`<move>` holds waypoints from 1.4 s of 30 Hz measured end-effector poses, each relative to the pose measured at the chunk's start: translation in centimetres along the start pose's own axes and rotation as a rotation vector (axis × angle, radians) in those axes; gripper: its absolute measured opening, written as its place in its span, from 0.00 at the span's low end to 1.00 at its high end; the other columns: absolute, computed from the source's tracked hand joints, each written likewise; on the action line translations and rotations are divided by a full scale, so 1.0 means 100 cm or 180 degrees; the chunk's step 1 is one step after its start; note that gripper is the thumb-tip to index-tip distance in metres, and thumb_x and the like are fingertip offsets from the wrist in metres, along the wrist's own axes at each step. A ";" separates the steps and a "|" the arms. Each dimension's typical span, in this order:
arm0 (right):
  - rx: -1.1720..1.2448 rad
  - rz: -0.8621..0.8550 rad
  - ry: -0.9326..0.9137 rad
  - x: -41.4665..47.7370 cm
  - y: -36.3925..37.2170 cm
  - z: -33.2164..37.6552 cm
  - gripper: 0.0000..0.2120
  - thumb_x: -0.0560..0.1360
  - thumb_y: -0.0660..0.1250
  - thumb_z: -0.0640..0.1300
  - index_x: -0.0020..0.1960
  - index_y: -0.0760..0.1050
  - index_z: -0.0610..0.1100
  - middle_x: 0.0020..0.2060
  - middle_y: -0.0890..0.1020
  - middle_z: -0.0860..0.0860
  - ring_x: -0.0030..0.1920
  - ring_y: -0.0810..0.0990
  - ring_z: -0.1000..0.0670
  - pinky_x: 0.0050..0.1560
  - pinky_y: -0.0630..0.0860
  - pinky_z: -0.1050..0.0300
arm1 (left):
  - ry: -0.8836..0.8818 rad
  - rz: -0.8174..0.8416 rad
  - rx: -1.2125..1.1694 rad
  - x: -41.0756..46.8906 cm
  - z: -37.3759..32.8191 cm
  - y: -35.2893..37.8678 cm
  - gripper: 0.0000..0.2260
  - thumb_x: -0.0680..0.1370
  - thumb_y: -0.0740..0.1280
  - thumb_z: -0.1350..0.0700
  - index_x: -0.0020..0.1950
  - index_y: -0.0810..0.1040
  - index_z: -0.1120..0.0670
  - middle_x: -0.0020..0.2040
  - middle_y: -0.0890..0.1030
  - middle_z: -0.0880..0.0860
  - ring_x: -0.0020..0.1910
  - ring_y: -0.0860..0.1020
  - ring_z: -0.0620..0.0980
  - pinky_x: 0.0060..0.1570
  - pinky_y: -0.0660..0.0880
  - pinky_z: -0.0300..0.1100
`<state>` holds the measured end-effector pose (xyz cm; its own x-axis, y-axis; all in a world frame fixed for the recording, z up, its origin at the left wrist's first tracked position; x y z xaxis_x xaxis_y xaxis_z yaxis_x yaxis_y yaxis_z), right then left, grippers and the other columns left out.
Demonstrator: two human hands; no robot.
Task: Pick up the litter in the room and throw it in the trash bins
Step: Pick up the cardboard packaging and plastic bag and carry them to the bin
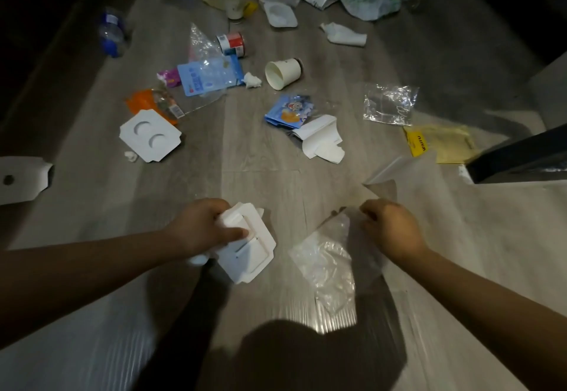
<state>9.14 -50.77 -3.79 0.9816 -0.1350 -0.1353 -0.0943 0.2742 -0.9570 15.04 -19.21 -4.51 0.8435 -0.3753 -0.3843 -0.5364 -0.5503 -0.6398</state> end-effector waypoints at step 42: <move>0.0181 0.0474 0.0541 0.041 0.029 -0.032 0.21 0.73 0.70 0.50 0.64 0.75 0.49 0.60 0.73 0.44 0.61 0.71 0.43 0.61 0.71 0.51 | 0.0037 0.0003 -0.0170 0.028 -0.015 0.003 0.07 0.72 0.73 0.51 0.45 0.77 0.51 0.43 0.80 0.48 0.45 0.78 0.47 0.45 0.77 0.45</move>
<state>12.37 -53.60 -7.94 0.9150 -0.2459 -0.3199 -0.2218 0.3556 -0.9079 17.23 -21.52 -4.81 0.8427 -0.3843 -0.3770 -0.5382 -0.5889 -0.6029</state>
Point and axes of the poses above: each hand's wrist, its own x-axis towards the middle knuckle, its own y-axis out of the palm, z = x × y, the point moved 7 cm from there along x, towards the middle knuckle
